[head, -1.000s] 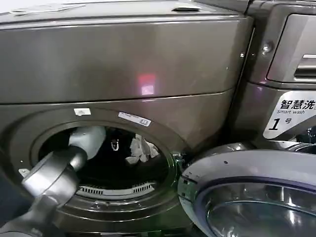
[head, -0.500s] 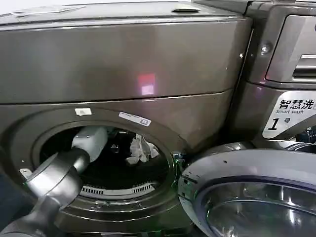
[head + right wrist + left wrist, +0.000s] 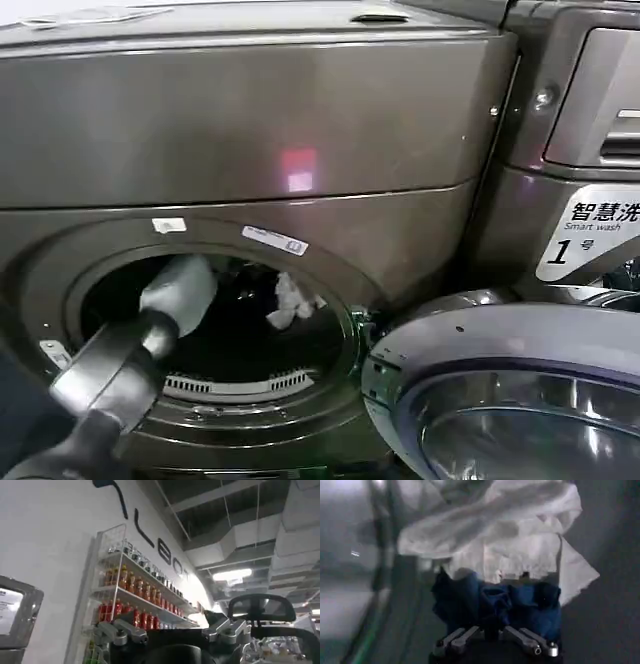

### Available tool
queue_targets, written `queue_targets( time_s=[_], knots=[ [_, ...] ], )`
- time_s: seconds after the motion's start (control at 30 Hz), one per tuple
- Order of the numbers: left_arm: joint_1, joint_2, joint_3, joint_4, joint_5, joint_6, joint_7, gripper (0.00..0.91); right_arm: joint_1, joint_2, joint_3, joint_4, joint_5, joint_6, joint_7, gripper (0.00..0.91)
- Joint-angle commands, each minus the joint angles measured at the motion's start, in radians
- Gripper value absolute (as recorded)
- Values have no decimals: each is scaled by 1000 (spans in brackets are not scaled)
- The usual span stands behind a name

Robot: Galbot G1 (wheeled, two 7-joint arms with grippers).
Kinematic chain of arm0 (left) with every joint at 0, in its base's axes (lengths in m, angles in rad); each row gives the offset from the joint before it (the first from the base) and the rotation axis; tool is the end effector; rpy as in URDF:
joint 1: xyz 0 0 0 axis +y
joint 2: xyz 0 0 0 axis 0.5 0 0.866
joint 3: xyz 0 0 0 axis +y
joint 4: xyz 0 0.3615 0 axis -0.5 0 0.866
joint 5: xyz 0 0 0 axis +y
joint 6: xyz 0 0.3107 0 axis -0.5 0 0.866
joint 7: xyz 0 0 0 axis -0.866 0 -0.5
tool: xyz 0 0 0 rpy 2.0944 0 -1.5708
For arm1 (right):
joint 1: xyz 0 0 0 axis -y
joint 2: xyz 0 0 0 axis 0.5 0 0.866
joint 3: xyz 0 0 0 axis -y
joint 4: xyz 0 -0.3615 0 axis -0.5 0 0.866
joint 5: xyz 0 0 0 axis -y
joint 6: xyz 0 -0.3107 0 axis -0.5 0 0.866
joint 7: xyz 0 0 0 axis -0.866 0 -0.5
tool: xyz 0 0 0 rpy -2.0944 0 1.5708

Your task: Grasp the clothes from the dryer.

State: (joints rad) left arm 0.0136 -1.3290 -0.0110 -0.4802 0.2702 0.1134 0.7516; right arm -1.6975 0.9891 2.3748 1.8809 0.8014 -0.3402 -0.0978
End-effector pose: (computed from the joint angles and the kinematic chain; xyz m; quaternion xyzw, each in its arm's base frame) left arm 0.6099 0.0842 -0.2177 -0.3384 -0.8431 -0.3370 0.2472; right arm -0.1055 -0.3841 -0.0034 0.4934 0.8299 -0.1521 0.2116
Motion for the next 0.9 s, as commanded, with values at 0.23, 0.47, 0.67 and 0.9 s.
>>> queue_targets(
  time_s=[0.23, 0.47, 0.67, 0.9],
  knots=[
    [328, -36, -392, -518, -273, 40, -514, 0, -10, 6, 7, 14, -3, -5, 5, 907],
    [518, -96, -459, -728, -325, -93, -721, 0, -8, 5, 4, 30, -31, 1, -13, 907],
    [650, -166, -482, -843, -252, -156, -842, 0, -6, 6, 13, 24, -45, 10, -22, 907],
    [642, -185, -482, -828, -236, -150, -878, 0, -8, 2, 17, 16, -31, 30, -20, 907]
  ],
)
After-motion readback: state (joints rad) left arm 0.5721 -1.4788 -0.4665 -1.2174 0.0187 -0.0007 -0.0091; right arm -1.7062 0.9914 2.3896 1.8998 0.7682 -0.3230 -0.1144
